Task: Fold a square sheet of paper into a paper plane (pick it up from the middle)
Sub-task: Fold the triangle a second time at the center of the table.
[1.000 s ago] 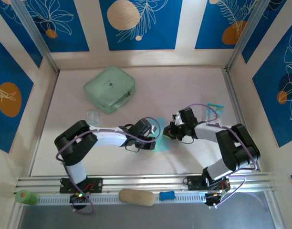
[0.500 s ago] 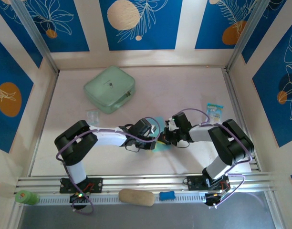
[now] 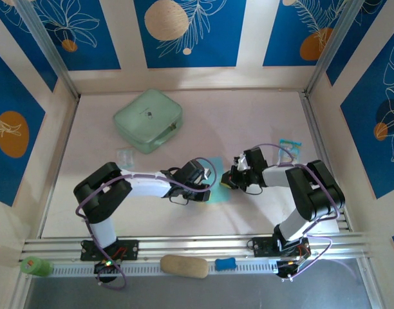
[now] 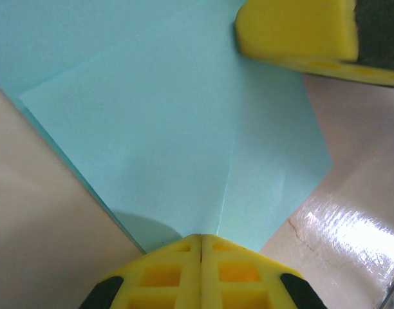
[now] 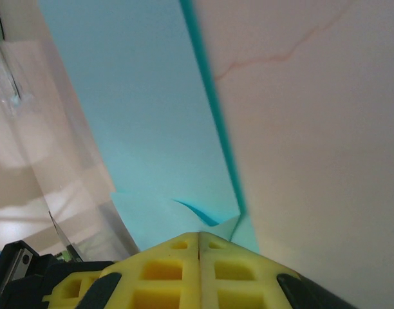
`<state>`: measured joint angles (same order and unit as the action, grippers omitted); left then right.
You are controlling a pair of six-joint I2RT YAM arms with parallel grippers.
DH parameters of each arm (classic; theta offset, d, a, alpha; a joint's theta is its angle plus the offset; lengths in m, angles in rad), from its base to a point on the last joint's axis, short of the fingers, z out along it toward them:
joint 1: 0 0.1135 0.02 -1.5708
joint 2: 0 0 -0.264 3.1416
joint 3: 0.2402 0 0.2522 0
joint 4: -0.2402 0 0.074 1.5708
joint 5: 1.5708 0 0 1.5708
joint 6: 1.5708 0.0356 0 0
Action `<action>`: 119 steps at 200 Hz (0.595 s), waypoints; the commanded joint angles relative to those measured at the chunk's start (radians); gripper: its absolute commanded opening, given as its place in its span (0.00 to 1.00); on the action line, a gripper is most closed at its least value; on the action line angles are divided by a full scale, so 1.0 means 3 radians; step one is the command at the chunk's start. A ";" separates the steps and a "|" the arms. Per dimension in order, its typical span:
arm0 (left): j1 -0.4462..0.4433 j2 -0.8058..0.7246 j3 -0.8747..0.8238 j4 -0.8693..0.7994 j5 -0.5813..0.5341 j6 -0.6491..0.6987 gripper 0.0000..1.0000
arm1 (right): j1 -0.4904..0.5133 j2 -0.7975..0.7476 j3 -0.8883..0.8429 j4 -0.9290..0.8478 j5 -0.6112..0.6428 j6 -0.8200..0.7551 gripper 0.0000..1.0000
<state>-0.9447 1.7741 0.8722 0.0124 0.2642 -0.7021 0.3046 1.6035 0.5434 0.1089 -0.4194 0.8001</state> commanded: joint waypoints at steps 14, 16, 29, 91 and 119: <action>0.0015 0.0102 -0.0095 -0.0319 -0.0037 0.0014 0.00 | -0.0159 0.0099 0.0089 -0.0087 0.0150 -0.0099 0.00; 0.0015 0.0103 -0.0095 -0.0320 -0.0037 0.0014 0.00 | -0.0163 0.0100 0.0093 -0.0088 0.0148 -0.0096 0.00; 0.0015 0.0104 -0.0095 -0.0326 -0.0037 0.0011 0.00 | -0.0186 0.0086 0.0115 -0.0112 0.0165 -0.0089 0.00; 0.0014 0.0097 -0.0085 -0.0357 -0.0037 0.0036 0.00 | -0.0064 -0.0200 0.0114 -0.0112 0.0060 -0.0119 0.00; 0.0014 0.0100 -0.0090 -0.0353 -0.0037 0.0034 0.00 | 0.0023 0.0039 0.0220 -0.0167 0.0016 -0.0194 0.00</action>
<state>-0.9447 1.7741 0.8722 0.0116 0.2646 -0.7017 0.2920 1.5673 0.5705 0.0891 -0.4000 0.7822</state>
